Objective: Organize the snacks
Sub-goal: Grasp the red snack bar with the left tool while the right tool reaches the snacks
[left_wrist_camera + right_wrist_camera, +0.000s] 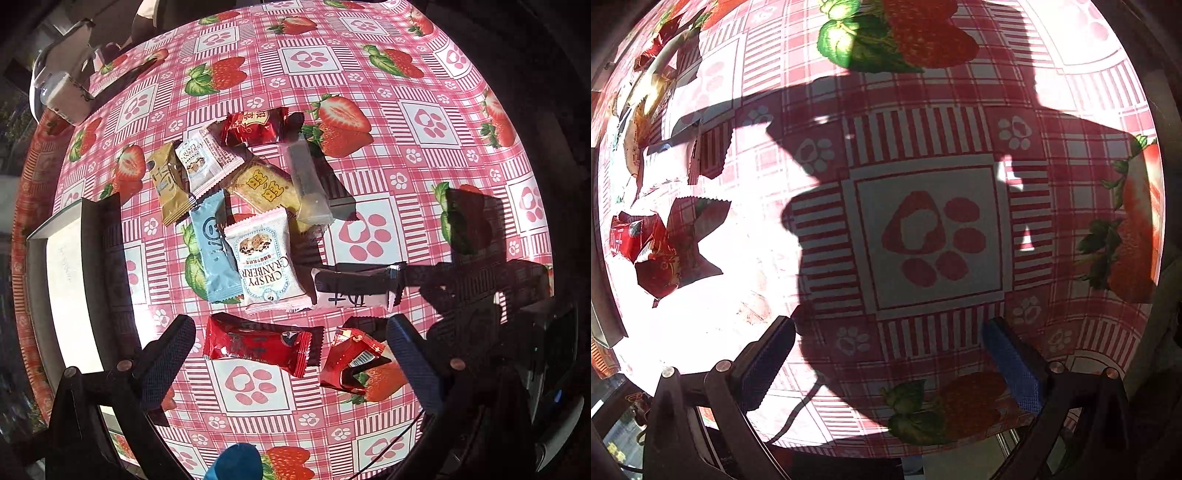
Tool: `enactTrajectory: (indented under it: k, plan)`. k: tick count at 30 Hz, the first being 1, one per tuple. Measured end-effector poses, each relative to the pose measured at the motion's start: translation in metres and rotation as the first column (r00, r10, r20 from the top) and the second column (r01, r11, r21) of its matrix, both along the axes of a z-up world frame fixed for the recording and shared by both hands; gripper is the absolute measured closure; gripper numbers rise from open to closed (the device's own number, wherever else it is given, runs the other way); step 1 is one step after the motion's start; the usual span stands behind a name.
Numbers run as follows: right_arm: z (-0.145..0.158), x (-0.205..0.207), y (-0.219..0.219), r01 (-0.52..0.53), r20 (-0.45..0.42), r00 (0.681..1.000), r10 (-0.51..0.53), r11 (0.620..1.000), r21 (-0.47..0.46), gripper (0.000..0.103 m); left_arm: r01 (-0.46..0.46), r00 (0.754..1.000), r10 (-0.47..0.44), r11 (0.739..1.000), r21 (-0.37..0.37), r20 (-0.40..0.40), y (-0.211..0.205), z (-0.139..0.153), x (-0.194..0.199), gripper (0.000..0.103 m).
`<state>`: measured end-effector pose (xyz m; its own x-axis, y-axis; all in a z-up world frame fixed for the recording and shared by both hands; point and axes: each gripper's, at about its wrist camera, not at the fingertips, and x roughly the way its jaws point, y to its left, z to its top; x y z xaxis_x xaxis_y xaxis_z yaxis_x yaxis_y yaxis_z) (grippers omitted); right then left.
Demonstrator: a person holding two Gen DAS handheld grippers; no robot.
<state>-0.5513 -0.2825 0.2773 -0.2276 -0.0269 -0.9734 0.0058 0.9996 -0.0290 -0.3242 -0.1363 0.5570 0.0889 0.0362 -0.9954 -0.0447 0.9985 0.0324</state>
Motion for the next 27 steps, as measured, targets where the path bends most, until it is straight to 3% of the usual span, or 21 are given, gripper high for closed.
enactTrajectory:
  k: [3, 7, 14, 17, 20, 22, 27]
  plan:
    - [0.015, -0.003, -0.005, 0.009, 0.010, 1.000, -0.009, 1.000, 0.004, 0.000, -0.105, 0.992, 0.103, 0.994, -0.019, -0.078, 0.028, 0.018, -0.040, 0.000]
    - [0.021, -0.006, -0.013, 0.032, 0.007, 0.999, -0.032, 0.999, 0.003, 0.000, -0.265, 0.951, 0.260, 0.964, -0.009, -0.169, 0.071, 0.023, -0.090, 0.000]
    - [0.018, -0.017, -0.018, 0.009, -0.005, 1.000, -0.009, 1.000, -0.008, 0.000, -0.383, 0.899, 0.362, 0.923, -0.044, -0.245, 0.076, 0.062, -0.138, 0.000]
    - [0.017, -0.021, -0.017, 0.003, -0.002, 1.000, -0.003, 1.000, -0.006, 0.000, -0.377, 0.907, 0.363, 0.926, -0.029, -0.213, 0.070, 0.084, -0.144, 0.000]
    - [0.025, -0.025, -0.011, -0.011, -0.004, 1.000, 0.011, 1.000, 0.005, 0.000, -0.256, 0.949, 0.266, 0.963, 0.081, -0.167, 0.080, 0.102, -0.144, 0.000]
    - [0.029, -0.021, -0.001, -0.025, 0.002, 1.000, 0.025, 1.000, 0.011, 0.000, -0.224, 0.960, 0.234, 0.971, 0.081, -0.154, 0.087, 0.116, -0.161, 0.000]
    - [0.033, -0.010, 0.022, -0.026, 0.004, 1.000, 0.026, 0.999, 0.040, 0.000, -0.303, 0.933, 0.306, 0.952, 0.044, -0.189, 0.133, 0.154, -0.215, 0.000]
